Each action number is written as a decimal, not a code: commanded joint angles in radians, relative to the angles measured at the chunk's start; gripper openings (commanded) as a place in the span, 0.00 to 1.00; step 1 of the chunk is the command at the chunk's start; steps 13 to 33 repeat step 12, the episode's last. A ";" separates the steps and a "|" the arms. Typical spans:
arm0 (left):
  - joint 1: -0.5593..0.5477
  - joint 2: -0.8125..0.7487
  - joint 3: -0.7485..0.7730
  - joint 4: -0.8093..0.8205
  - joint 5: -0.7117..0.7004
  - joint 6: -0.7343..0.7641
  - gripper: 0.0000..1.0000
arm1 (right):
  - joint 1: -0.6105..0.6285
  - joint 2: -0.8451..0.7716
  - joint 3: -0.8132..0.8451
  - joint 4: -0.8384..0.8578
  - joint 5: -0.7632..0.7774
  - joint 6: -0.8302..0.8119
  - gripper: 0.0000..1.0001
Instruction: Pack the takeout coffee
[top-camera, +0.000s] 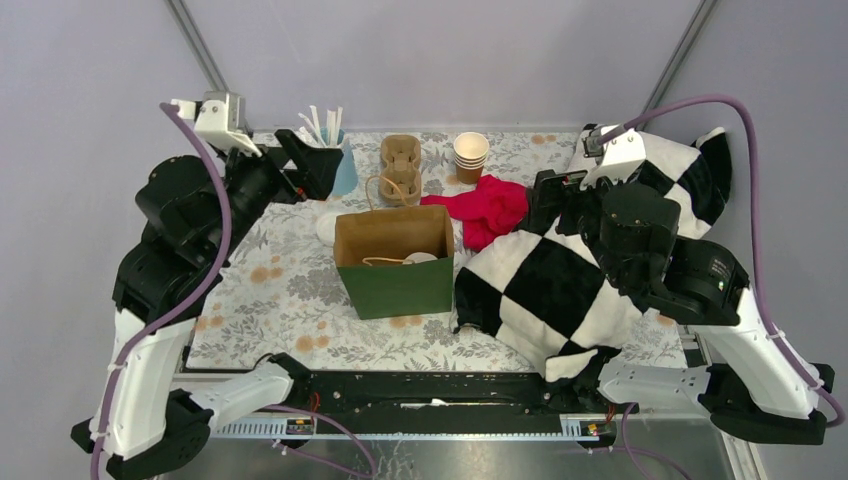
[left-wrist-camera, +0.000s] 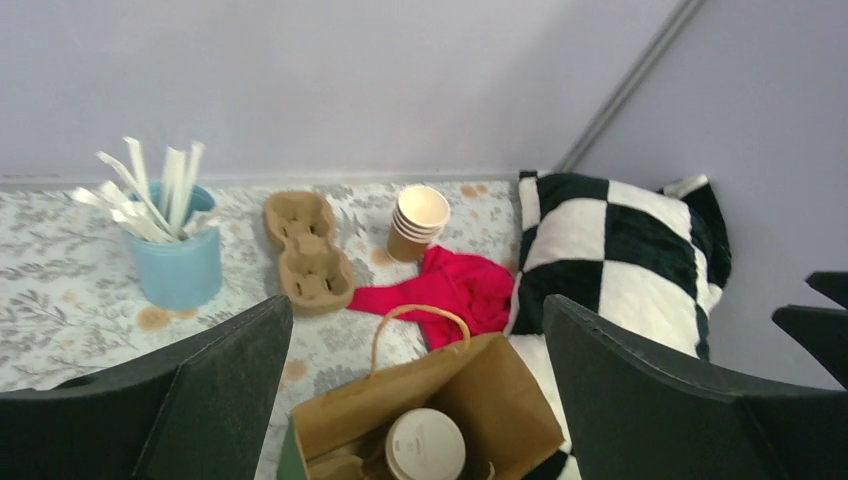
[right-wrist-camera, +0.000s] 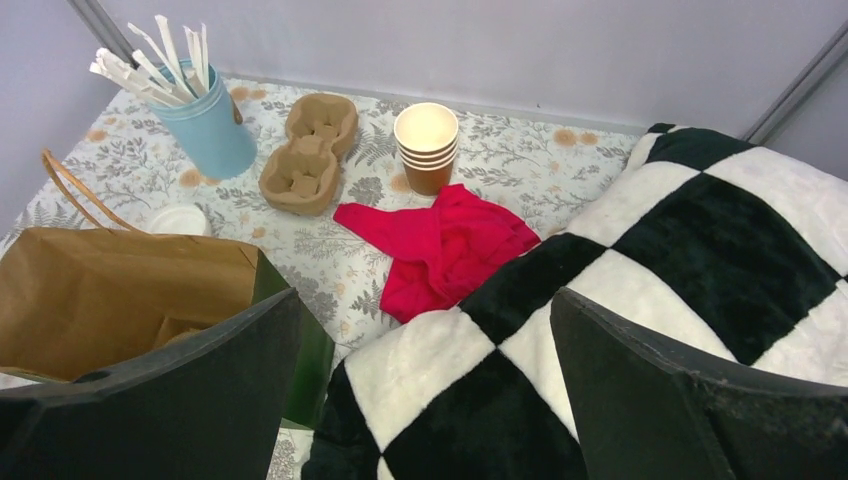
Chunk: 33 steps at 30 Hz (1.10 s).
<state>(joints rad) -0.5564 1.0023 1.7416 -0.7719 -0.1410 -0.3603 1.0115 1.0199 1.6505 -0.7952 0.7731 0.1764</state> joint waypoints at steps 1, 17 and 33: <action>-0.002 -0.004 0.061 0.117 -0.130 0.068 0.99 | -0.002 -0.018 0.033 0.068 0.035 -0.024 1.00; -0.002 0.010 0.181 0.080 -0.116 0.110 0.99 | -0.003 -0.048 0.005 0.126 0.066 0.017 1.00; -0.002 0.010 0.181 0.080 -0.116 0.110 0.99 | -0.003 -0.048 0.005 0.126 0.066 0.017 1.00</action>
